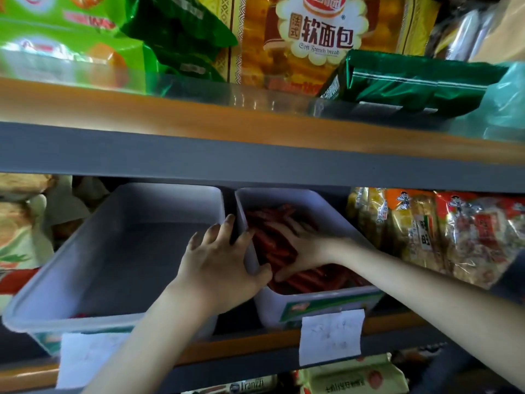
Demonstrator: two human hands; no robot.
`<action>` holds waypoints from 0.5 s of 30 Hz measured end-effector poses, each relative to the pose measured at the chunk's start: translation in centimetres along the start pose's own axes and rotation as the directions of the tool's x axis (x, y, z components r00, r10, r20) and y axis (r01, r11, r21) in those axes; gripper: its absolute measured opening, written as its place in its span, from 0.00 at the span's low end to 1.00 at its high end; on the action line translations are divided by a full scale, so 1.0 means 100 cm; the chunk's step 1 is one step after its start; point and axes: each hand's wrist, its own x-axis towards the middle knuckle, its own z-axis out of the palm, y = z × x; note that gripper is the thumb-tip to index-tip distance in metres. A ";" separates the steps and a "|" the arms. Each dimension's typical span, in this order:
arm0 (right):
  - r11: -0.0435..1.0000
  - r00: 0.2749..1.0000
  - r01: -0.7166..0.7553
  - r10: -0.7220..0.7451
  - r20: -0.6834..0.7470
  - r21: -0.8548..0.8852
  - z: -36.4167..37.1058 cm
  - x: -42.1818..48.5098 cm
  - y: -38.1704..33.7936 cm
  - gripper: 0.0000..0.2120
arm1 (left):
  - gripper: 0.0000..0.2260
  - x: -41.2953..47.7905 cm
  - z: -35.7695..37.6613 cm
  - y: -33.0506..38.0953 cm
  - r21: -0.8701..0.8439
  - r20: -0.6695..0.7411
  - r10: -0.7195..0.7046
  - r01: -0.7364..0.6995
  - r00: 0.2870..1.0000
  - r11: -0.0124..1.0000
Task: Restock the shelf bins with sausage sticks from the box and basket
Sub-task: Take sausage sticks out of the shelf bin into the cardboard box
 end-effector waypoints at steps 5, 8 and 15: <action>0.926 1.000 -0.007 -0.005 0.031 0.379 -0.023 0.014 -0.005 0.45 | 0.32 0.001 0.002 0.001 -0.021 -0.001 -0.024 0.024 1.000 0.999; 0.936 0.998 -0.005 0.028 -0.061 0.352 -0.015 0.029 -0.019 0.43 | 0.32 0.001 0.003 0.000 -0.043 -0.008 -0.031 0.030 0.999 0.999; 0.985 0.997 -0.002 -0.011 -0.071 -0.171 0.008 0.032 -0.009 0.40 | 0.32 -0.002 0.001 0.001 -0.068 0.012 -0.046 0.046 0.999 0.997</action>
